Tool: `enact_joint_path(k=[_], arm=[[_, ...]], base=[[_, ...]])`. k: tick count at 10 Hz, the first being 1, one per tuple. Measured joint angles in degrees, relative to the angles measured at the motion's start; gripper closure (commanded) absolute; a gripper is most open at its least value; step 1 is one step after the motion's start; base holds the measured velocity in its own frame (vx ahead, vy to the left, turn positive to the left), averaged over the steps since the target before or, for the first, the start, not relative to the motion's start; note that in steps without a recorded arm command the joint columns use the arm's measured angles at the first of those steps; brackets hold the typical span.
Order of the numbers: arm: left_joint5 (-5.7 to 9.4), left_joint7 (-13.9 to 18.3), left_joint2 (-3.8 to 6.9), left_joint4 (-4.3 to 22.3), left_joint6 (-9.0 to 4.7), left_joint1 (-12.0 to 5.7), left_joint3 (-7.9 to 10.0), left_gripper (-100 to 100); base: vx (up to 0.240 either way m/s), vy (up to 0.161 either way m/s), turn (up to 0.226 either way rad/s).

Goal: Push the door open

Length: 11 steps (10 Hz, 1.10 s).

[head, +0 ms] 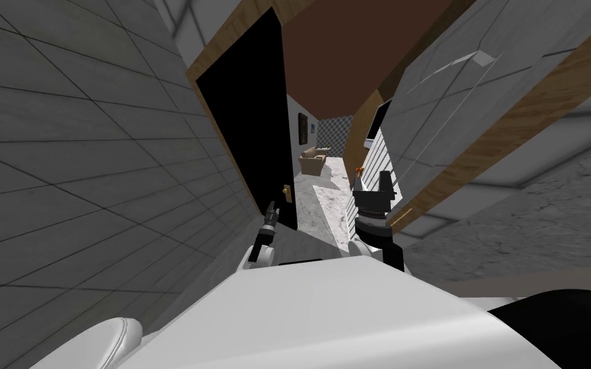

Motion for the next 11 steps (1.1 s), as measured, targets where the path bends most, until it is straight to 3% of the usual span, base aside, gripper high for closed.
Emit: enact_joint_path(k=[11], arm=[[-1.72,-0.2,1.49,12.8,1.07,-7.21,-4.52,-100]], base=[[0.08,0.118,-0.106]])
